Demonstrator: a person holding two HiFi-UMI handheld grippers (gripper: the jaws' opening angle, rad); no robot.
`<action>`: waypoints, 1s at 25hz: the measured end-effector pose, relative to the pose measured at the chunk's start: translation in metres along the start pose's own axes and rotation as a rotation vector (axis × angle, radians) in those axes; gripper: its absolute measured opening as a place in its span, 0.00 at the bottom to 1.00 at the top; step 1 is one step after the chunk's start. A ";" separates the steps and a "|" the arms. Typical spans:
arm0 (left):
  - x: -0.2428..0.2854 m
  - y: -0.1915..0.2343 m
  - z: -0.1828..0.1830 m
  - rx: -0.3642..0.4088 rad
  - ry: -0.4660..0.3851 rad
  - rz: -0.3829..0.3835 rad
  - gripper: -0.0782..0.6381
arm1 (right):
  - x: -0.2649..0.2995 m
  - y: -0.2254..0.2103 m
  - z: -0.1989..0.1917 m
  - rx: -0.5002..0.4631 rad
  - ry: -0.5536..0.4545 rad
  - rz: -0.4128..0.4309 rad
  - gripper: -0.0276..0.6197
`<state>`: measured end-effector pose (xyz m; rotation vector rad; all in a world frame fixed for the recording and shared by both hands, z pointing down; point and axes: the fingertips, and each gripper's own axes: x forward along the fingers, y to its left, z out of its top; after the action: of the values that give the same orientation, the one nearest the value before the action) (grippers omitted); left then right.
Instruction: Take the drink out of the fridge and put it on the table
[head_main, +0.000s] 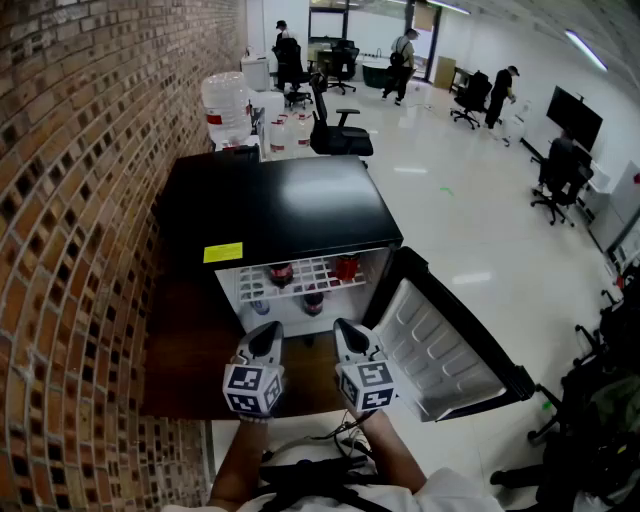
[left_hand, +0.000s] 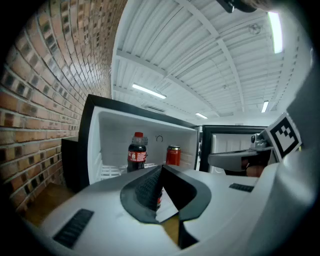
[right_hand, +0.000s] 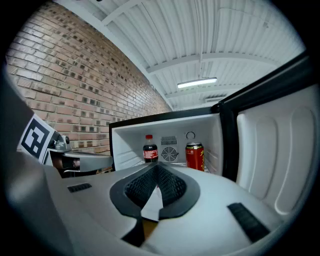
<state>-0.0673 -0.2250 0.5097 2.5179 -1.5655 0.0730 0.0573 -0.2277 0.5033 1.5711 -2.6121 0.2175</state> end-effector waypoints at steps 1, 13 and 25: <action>0.000 0.000 0.000 0.003 -0.001 -0.001 0.11 | 0.000 -0.001 0.000 -0.001 0.000 -0.002 0.06; 0.004 0.000 0.001 0.022 -0.010 -0.006 0.11 | 0.000 -0.003 0.001 0.002 0.000 -0.008 0.06; 0.008 0.011 -0.002 0.036 0.005 0.035 0.12 | 0.006 -0.004 0.001 0.007 0.000 -0.005 0.06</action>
<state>-0.0735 -0.2363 0.5146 2.5154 -1.6212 0.1132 0.0586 -0.2350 0.5033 1.5800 -2.6095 0.2269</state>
